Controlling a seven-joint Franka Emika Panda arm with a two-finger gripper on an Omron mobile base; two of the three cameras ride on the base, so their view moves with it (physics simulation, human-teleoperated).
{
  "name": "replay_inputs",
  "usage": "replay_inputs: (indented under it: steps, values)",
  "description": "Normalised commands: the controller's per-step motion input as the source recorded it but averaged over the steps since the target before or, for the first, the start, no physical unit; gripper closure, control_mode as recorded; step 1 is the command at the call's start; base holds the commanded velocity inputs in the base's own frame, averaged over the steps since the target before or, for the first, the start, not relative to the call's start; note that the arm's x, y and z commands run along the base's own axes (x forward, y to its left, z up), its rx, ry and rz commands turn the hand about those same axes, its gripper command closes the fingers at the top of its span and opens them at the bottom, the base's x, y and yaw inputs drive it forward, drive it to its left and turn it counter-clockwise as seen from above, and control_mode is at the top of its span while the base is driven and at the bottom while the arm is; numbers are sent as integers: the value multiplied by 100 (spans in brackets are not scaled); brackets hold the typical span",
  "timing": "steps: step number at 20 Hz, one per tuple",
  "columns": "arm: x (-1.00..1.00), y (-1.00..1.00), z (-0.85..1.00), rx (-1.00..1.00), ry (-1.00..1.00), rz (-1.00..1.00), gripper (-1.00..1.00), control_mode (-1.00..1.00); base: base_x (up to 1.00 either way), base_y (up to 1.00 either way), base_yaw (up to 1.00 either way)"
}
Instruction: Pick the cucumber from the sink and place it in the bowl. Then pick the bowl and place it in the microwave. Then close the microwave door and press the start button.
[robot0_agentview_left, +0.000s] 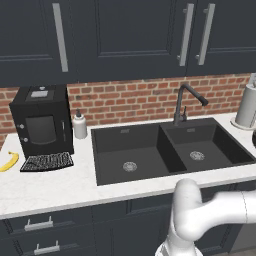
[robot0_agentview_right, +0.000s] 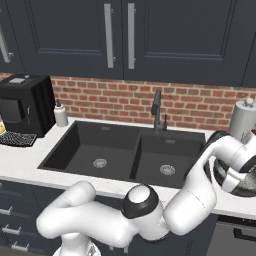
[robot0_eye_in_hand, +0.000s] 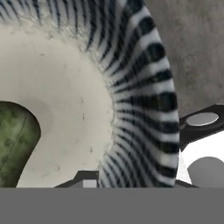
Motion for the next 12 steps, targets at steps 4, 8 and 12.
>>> replay_inputs:
  steps: [4, 8, 12]
  values:
    - [-61, 77, 22, -2, -12, 20, 100, -100, 0, 0, 0]
    - [-74, 60, 31, -3, -19, 22, 100, -100, 0, 0, 0]
    - [-74, 54, 34, -4, -21, 23, 100, -100, 0, 0, 0]
